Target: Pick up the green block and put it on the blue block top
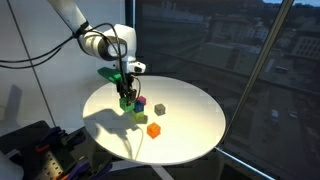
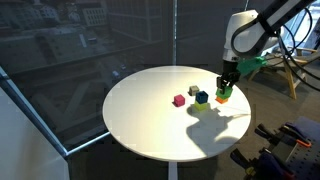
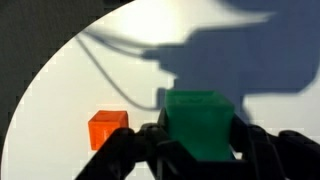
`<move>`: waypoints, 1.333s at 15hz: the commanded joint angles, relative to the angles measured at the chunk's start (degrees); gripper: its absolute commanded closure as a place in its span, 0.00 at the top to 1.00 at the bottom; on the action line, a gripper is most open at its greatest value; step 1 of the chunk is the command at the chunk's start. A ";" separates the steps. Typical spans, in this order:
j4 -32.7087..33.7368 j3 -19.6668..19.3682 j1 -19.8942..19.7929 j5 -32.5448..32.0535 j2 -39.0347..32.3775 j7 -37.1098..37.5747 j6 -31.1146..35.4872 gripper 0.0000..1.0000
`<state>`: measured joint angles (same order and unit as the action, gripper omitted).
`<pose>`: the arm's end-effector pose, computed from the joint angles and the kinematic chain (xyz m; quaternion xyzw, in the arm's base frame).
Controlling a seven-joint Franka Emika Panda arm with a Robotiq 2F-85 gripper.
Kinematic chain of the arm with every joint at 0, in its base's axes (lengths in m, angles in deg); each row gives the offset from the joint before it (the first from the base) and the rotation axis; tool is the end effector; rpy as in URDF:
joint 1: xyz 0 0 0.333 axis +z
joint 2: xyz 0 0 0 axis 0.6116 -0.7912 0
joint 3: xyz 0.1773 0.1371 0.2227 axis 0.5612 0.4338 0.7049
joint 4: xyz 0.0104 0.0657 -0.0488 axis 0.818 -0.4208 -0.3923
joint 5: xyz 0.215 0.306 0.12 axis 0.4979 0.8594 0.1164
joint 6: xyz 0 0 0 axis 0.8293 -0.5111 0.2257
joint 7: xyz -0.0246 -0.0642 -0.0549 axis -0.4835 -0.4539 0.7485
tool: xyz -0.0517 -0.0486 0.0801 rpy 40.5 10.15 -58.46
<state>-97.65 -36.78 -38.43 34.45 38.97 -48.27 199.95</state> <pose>0.4762 -0.0329 0.2505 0.9965 -0.0763 -0.0322 0.0136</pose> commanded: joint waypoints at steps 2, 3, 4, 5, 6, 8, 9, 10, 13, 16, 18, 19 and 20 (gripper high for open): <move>0.07 0.26 -0.27 -0.04 0.02 0.01 -0.14 0.55; 0.07 0.26 -0.27 -0.04 0.02 0.01 -0.14 0.55; 0.07 0.26 -0.27 -0.04 0.02 0.01 -0.14 0.55; 0.07 0.26 -0.27 -0.04 0.02 0.01 -0.14 0.55; 0.07 0.26 -0.27 -0.04 0.02 0.01 -0.14 0.55; 0.07 0.26 -0.27 -0.04 0.02 0.01 -0.14 0.55; 0.07 0.26 -0.27 -0.04 0.02 0.01 -0.14 0.55; 0.07 0.26 -0.27 -0.04 0.02 0.01 -0.14 0.55; 0.07 0.26 -0.27 -0.04 0.02 0.01 -0.14 0.55; 0.07 0.26 -0.27 -0.04 0.02 0.01 -0.14 0.30; 0.26 0.23 -0.32 0.10 0.11 -0.04 -0.27 0.30; 0.45 0.23 -0.36 0.28 0.12 -0.06 -0.45 0.30; 0.63 0.23 -0.39 0.39 0.21 -0.15 -0.60 0.30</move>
<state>-97.70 -36.77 -38.43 34.45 38.82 -48.26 199.95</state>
